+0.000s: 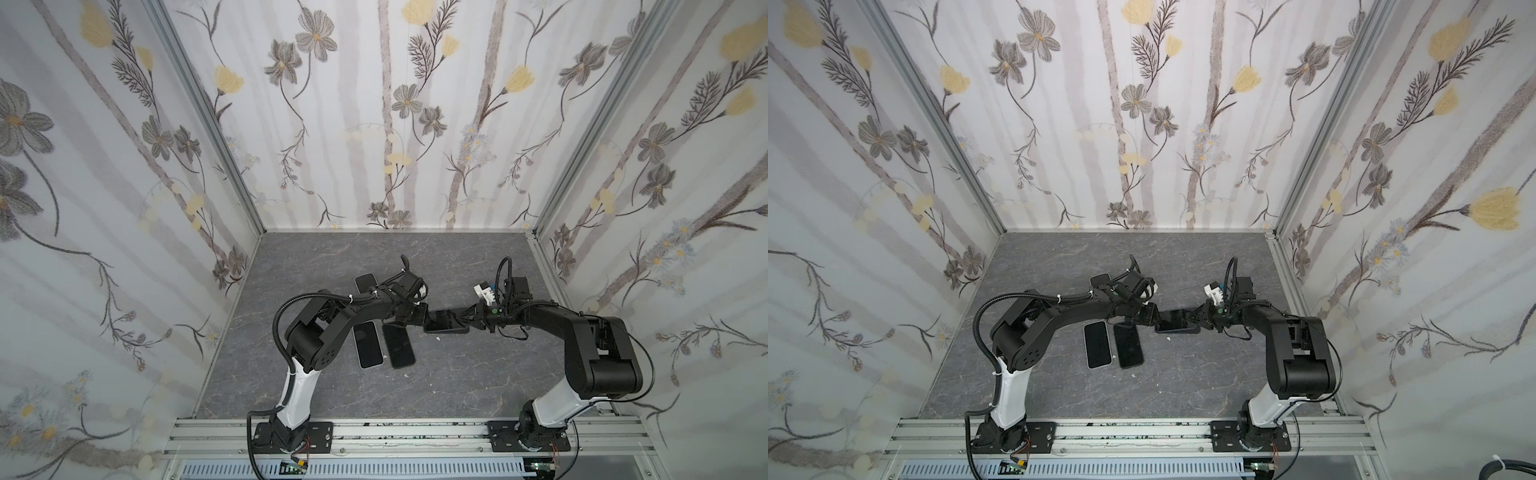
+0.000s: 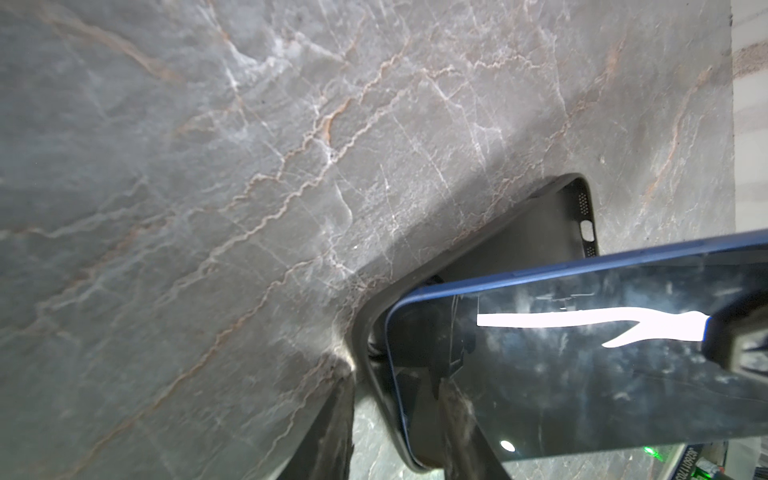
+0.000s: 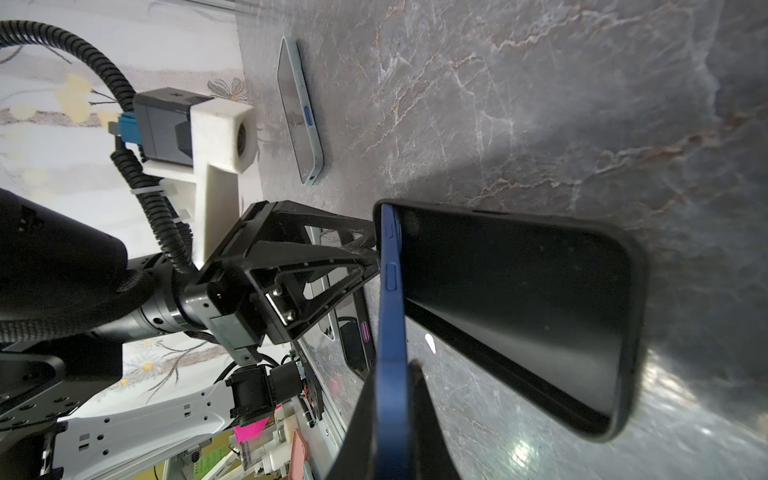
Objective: Put the phone into the phone case
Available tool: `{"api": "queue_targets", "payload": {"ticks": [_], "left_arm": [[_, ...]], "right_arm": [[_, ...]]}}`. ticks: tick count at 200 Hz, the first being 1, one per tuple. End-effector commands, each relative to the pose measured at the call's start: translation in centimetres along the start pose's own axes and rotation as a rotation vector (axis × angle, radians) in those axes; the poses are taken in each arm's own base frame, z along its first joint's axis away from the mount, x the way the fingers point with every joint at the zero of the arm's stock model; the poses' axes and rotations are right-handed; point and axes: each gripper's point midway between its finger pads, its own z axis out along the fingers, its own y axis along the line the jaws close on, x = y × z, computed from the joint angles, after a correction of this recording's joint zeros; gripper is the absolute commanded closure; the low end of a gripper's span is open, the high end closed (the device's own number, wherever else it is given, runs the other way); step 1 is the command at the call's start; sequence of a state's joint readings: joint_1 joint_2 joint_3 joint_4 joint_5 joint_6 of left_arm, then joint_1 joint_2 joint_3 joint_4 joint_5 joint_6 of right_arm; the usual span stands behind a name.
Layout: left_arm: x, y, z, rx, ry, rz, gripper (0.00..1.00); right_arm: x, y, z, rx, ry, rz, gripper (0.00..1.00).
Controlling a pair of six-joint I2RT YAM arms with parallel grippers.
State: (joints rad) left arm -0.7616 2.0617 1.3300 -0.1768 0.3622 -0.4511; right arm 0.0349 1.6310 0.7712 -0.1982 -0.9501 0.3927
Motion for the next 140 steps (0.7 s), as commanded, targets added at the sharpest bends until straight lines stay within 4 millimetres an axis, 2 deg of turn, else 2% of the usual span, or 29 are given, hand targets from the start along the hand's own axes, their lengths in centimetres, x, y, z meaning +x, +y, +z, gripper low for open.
{"api": "queue_targets", "payload": {"ticks": [1, 11, 15, 35, 37, 41, 103, 140], "left_arm": [[0.1, -0.4, 0.2, 0.03, -0.002, -0.034, 0.64], [0.1, -0.4, 0.2, 0.035, -0.004, -0.042, 0.64], [0.2, -0.4, 0.2, 0.036, -0.006, -0.044, 0.64], [0.0, -0.7, 0.0, 0.042, -0.015, -0.051, 0.64], [0.8, -0.1, 0.2, 0.032, 0.001, -0.058, 0.64], [1.0, 0.1, 0.2, 0.027, 0.006, -0.063, 0.64], [1.8, 0.7, -0.1, 0.012, 0.01, -0.071, 0.64], [2.1, 1.9, -0.2, -0.057, 0.007, -0.067, 0.64]], "right_arm": [[0.8, -0.6, 0.5, -0.001, 0.029, 0.018, 1.0], [0.5, -0.6, 0.6, -0.009, 0.024, 0.016, 1.0], [1.4, -1.3, 0.9, -0.005, 0.038, 0.04, 1.0], [1.6, -1.8, 1.1, 0.0, 0.039, 0.048, 1.0], [1.5, -1.9, 1.1, 0.001, 0.038, 0.048, 1.0], [1.7, -2.0, 1.2, 0.003, 0.042, 0.052, 1.0], [1.7, -4.4, 1.4, 0.061, 0.026, 0.08, 1.0], [1.1, -4.8, 0.9, 0.121, -0.011, 0.07, 0.94]]}}
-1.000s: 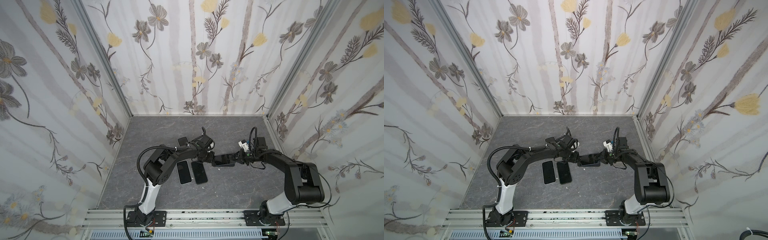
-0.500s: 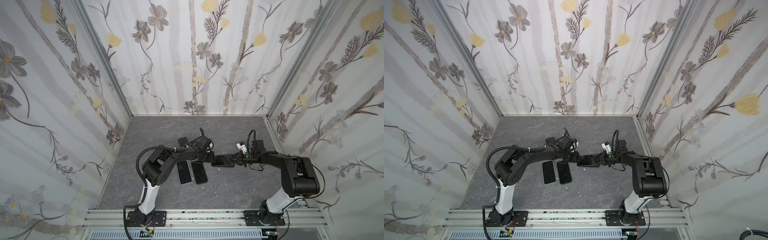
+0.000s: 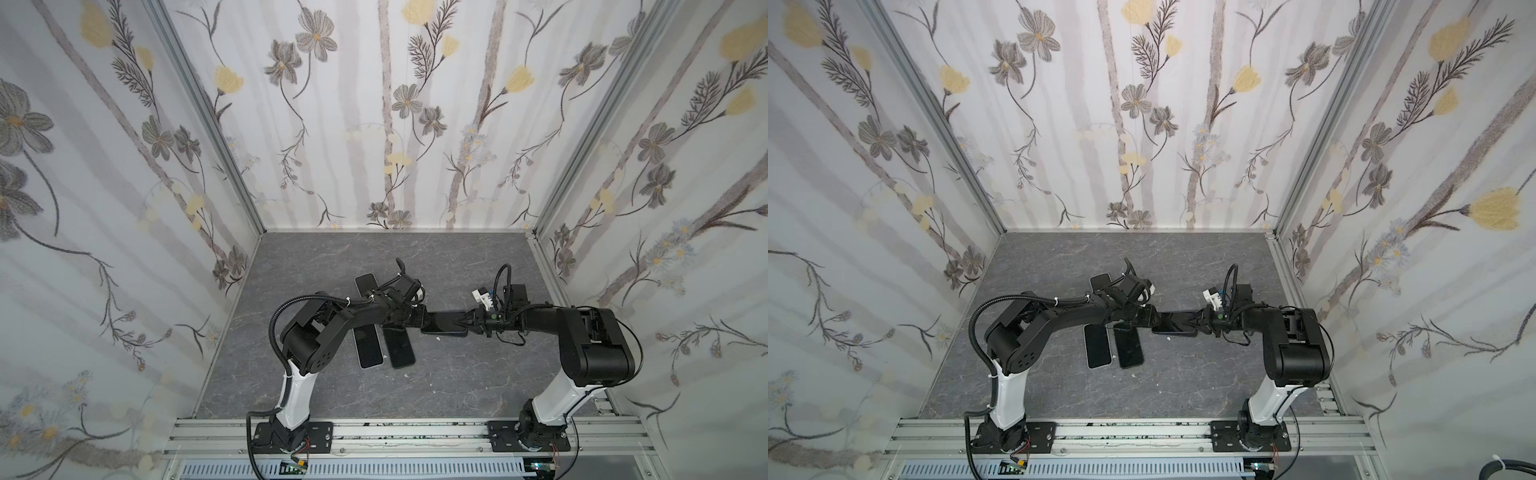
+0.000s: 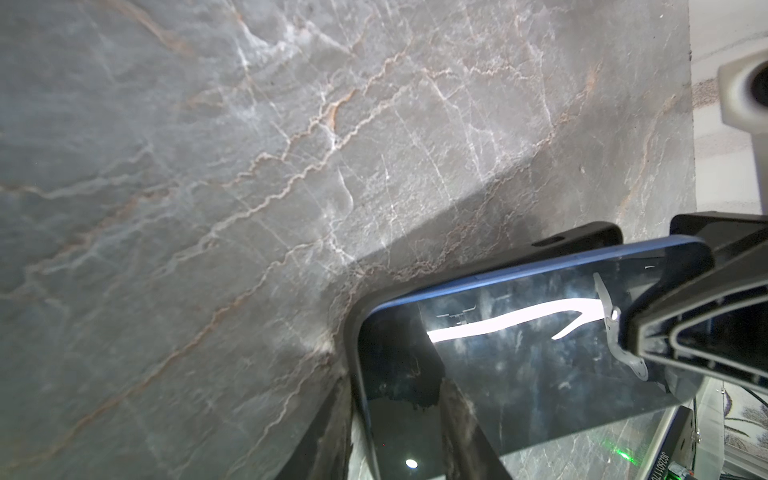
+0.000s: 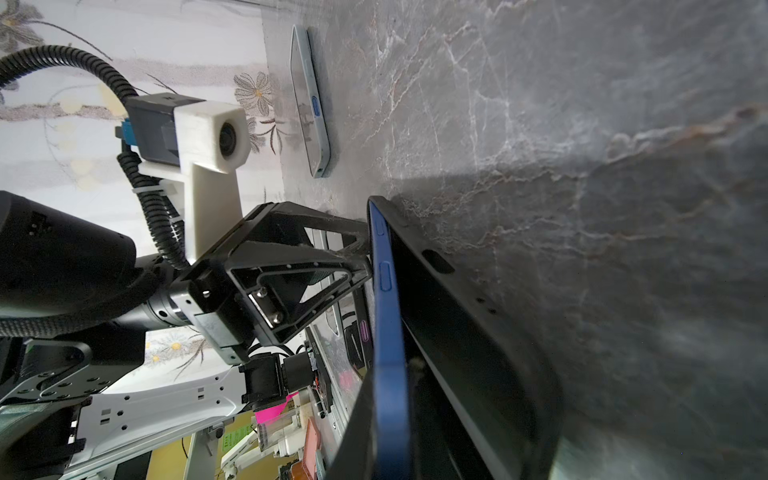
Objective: Put the phone into the phone case
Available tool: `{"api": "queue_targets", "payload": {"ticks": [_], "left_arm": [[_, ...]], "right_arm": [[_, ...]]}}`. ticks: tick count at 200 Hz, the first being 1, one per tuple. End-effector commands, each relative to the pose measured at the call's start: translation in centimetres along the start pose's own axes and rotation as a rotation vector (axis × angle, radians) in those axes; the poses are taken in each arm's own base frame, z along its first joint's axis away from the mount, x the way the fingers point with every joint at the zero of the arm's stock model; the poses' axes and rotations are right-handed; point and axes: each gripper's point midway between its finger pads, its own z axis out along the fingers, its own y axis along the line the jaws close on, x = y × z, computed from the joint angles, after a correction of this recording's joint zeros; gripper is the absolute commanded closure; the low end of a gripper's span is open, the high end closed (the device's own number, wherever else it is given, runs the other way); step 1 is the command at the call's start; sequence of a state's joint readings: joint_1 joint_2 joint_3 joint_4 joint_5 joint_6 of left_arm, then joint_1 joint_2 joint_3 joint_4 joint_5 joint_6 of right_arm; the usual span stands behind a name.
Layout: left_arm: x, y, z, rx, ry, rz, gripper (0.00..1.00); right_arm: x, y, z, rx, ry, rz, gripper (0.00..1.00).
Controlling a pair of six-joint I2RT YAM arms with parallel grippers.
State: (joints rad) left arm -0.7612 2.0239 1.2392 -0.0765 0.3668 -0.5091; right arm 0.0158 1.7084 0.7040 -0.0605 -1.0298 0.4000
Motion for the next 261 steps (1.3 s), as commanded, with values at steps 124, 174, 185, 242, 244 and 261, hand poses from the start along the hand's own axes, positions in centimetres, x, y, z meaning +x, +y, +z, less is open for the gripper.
{"api": "queue_targets", "payload": {"ticks": [124, 174, 185, 242, 244, 261], "left_arm": [[2.4, 3.3, 0.0, -0.138, 0.052, -0.019, 0.64], [1.8, 2.5, -0.6, -0.117, 0.038, -0.002, 0.64], [1.6, 2.2, -0.8, -0.111, 0.033, 0.004, 0.64], [0.4, 1.4, -1.1, -0.108, 0.025, 0.029, 0.65], [0.5, 1.4, -1.0, -0.11, 0.026, 0.03, 0.65], [0.1, 1.4, -1.0, -0.116, 0.024, 0.034, 0.65]], "right_arm": [[-2.1, -0.5, -1.8, 0.332, -0.075, -0.042, 0.68], [-2.3, 0.5, -3.0, 0.393, -0.086, -0.077, 0.62], [-2.5, 0.8, -3.4, 0.404, -0.091, -0.083, 0.61], [-2.8, 1.9, -4.5, 0.402, -0.107, -0.102, 0.6], [-2.8, 1.9, -4.6, 0.401, -0.109, -0.102, 0.6], [-3.1, 1.6, -5.3, 0.41, -0.124, -0.101, 0.61]]}}
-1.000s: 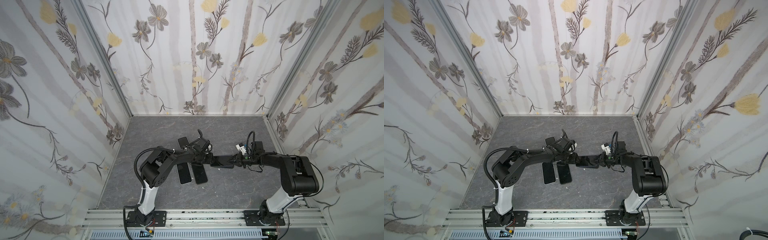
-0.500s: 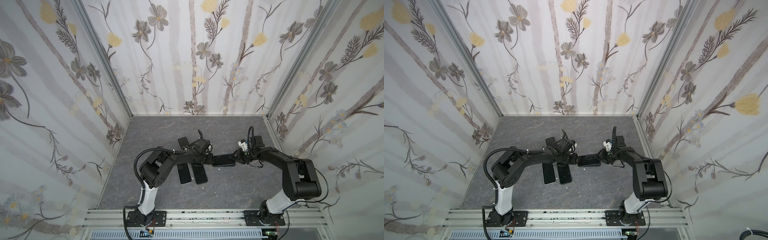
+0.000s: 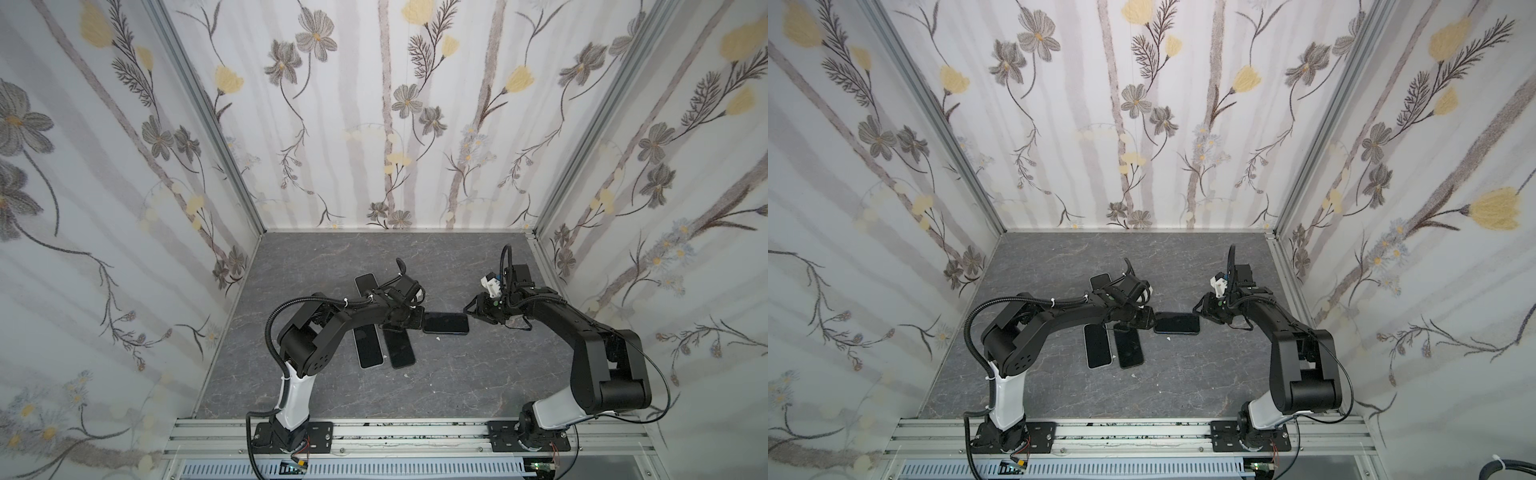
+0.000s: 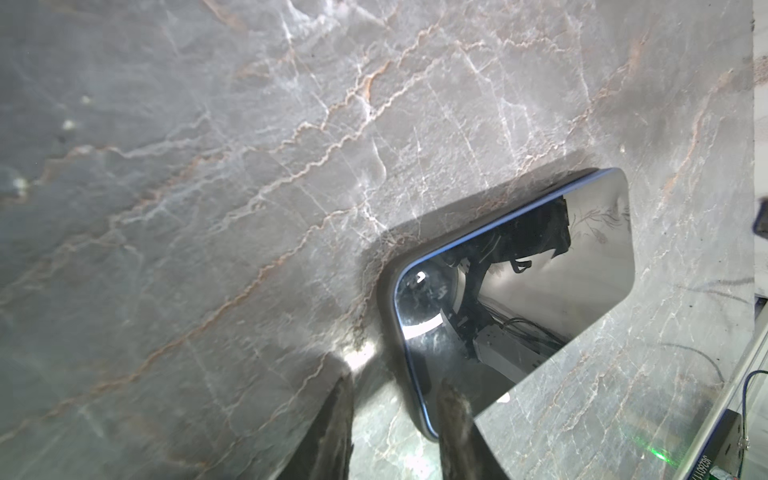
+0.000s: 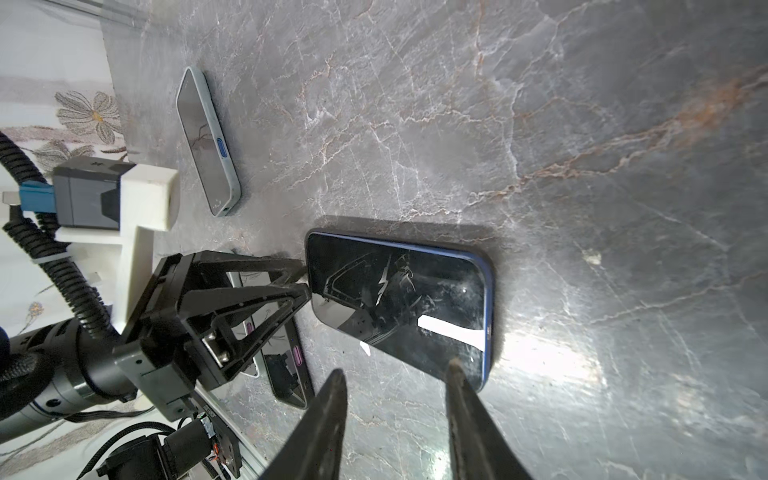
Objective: Put the phone into the phone case
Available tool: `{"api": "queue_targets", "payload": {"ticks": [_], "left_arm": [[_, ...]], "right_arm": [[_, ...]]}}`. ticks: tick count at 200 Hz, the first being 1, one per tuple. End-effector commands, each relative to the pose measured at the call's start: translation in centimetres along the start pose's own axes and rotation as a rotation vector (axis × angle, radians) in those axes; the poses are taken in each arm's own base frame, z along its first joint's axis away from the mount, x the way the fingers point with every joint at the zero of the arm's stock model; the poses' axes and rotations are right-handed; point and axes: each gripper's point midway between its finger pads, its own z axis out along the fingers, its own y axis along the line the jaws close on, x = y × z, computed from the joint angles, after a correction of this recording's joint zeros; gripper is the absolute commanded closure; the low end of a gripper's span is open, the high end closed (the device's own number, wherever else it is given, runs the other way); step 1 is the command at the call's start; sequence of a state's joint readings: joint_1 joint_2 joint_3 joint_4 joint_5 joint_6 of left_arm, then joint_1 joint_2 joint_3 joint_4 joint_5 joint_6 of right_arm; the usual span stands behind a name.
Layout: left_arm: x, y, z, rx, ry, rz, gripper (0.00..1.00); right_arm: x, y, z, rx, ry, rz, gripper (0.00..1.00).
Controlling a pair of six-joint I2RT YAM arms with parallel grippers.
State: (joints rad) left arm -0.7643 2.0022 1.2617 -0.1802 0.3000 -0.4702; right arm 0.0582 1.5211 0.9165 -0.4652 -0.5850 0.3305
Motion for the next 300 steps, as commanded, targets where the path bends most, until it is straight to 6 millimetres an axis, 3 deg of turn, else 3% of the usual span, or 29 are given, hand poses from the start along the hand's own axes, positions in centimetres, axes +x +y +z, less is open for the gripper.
{"api": "queue_targets", "payload": {"ticks": [1, 29, 70, 145, 177, 218, 300], "left_arm": [[-0.1, 0.5, 0.1, -0.031, 0.012, 0.011, 0.65], [0.4, 0.8, 0.5, -0.037, 0.029, 0.005, 0.66], [0.4, 0.6, 0.5, -0.024, 0.03, -0.006, 0.71], [1.2, 0.6, 1.3, 0.0, 0.058, -0.022, 0.77], [1.3, 0.6, 1.4, 0.003, 0.059, -0.027, 0.78], [1.7, 0.4, 1.6, 0.022, 0.063, -0.044, 0.76], [2.0, 0.6, 1.5, 0.012, 0.063, -0.034, 0.75]], "right_arm": [[0.0, -0.1, -0.8, 0.0, -0.003, -0.01, 0.61], [0.4, -1.9, -0.6, 0.02, 0.019, 0.01, 0.68], [1.6, -2.9, 0.8, 0.013, 0.079, 0.025, 0.78], [3.4, -3.9, 3.1, 0.018, 0.16, 0.048, 0.78], [3.8, -3.5, 3.5, 0.009, 0.177, 0.04, 0.86], [4.9, -3.5, 4.3, 0.011, 0.213, 0.037, 0.87], [6.3, -5.7, 4.9, 0.096, 0.251, 0.044, 0.87]]}}
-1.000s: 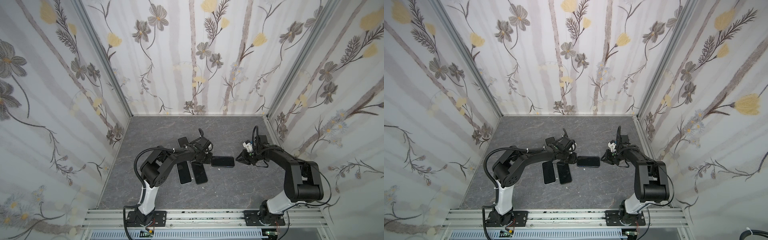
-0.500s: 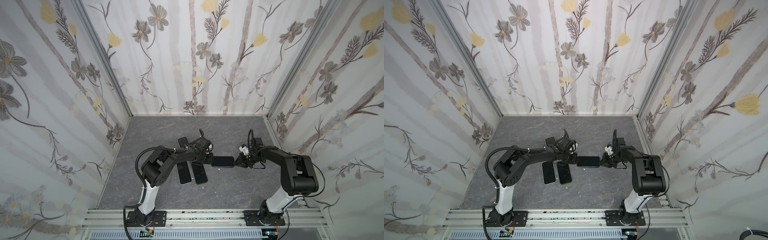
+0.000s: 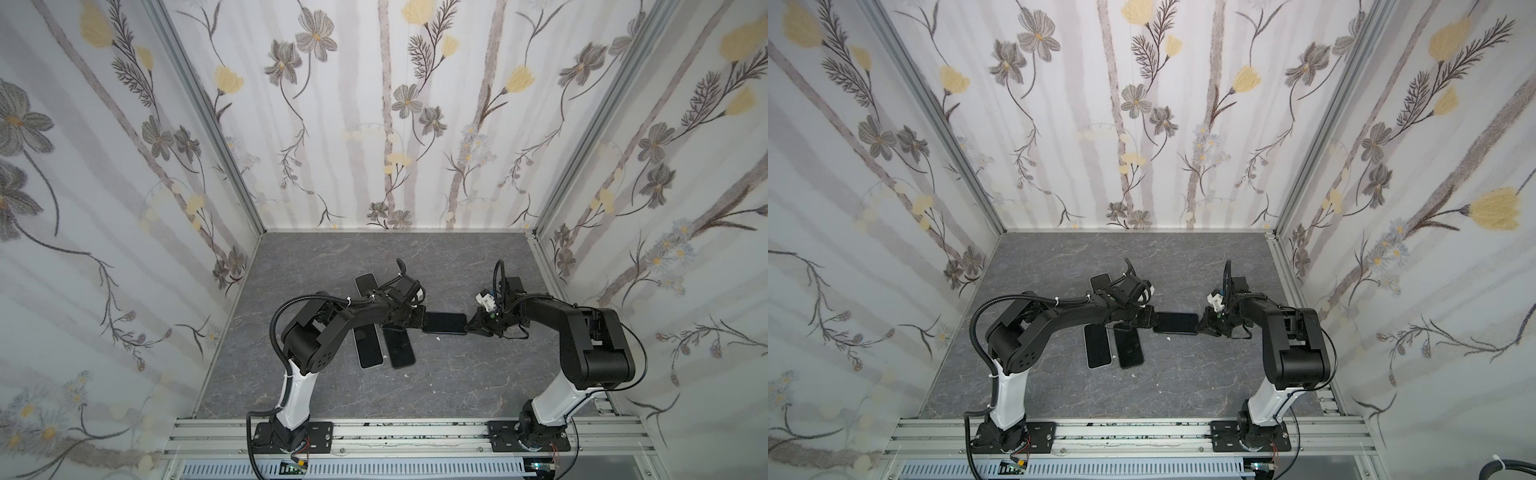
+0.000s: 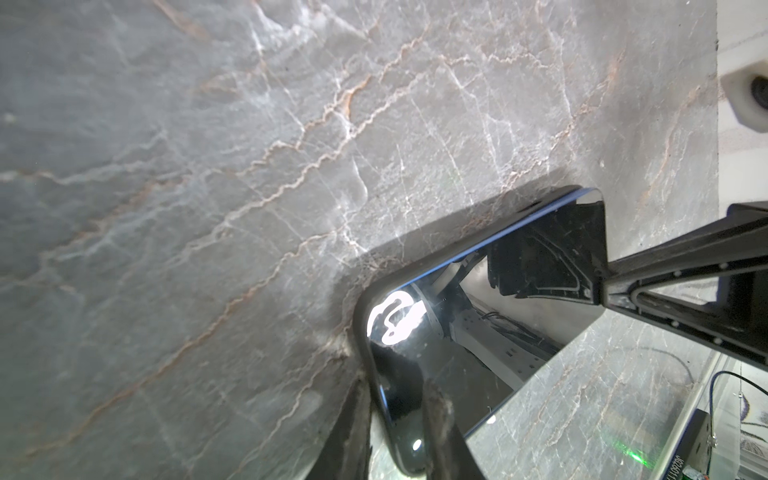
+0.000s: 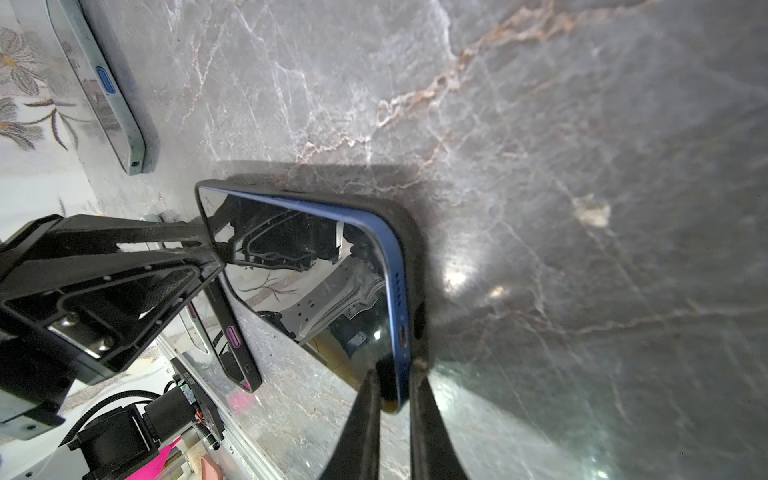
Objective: Put the phone into the phone case
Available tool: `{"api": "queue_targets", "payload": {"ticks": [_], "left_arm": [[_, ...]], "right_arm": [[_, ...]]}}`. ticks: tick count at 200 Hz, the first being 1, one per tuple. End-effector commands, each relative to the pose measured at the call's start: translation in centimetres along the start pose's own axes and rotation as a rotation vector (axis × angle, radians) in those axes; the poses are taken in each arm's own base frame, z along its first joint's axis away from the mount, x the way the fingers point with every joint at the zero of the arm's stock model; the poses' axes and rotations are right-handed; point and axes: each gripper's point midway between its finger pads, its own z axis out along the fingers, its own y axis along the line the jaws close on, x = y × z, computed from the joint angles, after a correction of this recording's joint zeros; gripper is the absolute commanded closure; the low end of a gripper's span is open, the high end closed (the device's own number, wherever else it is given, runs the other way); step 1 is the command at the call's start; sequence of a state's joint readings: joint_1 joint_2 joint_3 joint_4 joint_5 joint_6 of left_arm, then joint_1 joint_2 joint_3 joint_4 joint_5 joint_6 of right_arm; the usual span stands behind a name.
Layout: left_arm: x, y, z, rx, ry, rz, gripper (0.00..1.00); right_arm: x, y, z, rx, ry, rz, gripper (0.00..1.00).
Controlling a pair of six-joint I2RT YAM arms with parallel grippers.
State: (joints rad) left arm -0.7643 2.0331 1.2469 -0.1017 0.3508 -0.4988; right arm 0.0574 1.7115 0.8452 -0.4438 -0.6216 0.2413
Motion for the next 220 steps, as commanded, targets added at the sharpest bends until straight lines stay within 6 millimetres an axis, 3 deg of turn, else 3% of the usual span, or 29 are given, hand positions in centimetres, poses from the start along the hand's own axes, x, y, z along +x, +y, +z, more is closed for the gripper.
{"api": "queue_targets", "payload": {"ticks": [1, 86, 120, 220], "left_arm": [[1.8, 1.2, 0.3, -0.049, 0.061, -0.017, 0.75], [2.3, 2.4, 0.4, -0.097, 0.072, -0.01, 0.75], [2.2, 2.3, 0.4, -0.093, 0.071, -0.008, 0.75], [2.2, 2.0, 0.2, -0.081, 0.065, -0.009, 0.75]], "right_arm": [[1.5, -1.5, 0.5, 0.078, 0.049, 0.003, 0.87], [-0.5, -0.1, -2.6, 0.198, -0.037, -0.068, 0.81], [-0.3, -0.1, -2.0, 0.198, -0.013, -0.077, 0.86], [-0.1, 0.3, -1.4, 0.153, -0.028, -0.069, 0.88]]}}
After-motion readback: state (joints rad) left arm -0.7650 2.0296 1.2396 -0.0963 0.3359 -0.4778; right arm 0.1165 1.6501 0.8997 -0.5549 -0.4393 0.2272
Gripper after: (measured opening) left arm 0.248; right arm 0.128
